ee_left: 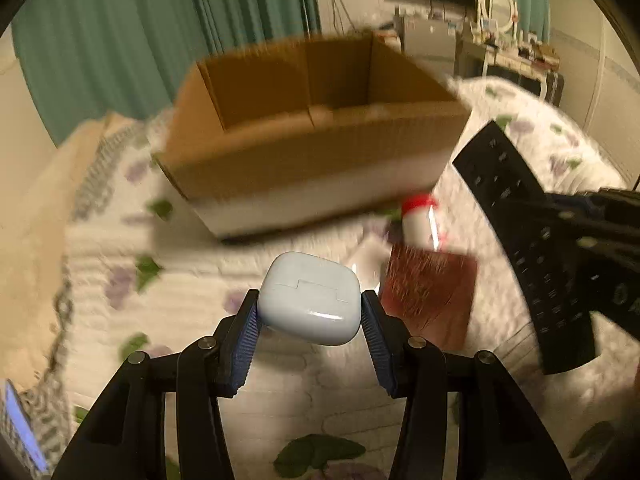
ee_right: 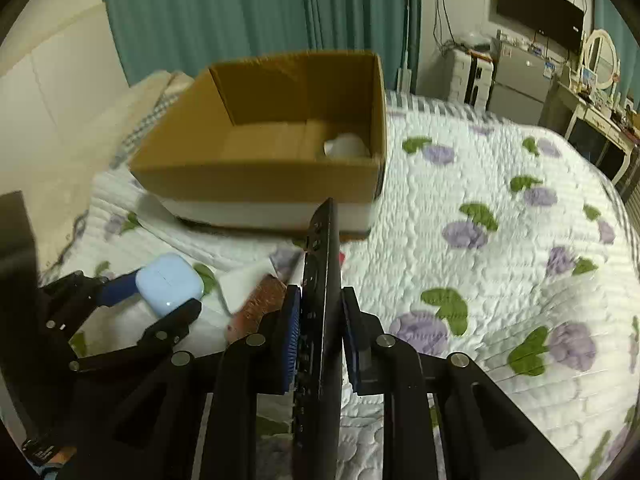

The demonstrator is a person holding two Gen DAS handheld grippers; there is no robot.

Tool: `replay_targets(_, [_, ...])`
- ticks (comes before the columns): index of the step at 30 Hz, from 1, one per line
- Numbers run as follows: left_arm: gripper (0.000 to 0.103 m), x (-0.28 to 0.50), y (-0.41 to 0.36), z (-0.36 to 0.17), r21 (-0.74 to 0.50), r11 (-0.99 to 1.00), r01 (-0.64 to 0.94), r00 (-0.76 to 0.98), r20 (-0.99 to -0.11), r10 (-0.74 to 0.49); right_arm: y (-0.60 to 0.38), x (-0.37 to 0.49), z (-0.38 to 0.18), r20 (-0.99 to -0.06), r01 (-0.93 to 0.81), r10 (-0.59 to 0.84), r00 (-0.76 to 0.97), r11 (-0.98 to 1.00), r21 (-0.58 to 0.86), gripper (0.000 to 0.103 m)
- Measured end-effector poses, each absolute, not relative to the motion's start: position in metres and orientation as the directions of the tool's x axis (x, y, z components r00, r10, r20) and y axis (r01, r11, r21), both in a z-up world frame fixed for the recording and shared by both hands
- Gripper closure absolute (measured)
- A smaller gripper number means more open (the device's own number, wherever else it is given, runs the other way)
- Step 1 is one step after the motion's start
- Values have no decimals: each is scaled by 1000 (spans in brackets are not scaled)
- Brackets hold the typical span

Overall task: Organize rigid objects
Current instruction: 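Lower the earbud case and remote into the box and release both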

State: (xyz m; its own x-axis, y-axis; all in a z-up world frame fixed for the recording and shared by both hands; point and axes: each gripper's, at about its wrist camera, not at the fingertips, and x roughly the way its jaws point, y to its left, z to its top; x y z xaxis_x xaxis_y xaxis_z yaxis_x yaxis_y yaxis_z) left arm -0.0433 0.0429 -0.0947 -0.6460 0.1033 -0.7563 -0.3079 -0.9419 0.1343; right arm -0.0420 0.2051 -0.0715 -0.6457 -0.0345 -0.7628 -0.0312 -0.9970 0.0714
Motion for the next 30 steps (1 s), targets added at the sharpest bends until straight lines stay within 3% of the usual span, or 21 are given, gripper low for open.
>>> replay_targets(14, [53,-72,32,11,129,-963,-236,-793,-598,114,206,-65,35,-632,31,-41,-774,-999,27,86])
replay_targets(22, [53,-118,35,23,136,-968,-209,-812,-576,95,209,-116,63,-602,52,-45,-797,-999,6,85])
replay_targets(30, [53,-168,44,-6,133,-973,-188,-785,-616,67,208,-161,39,-638,66,-50,-768,-998,-2,86])
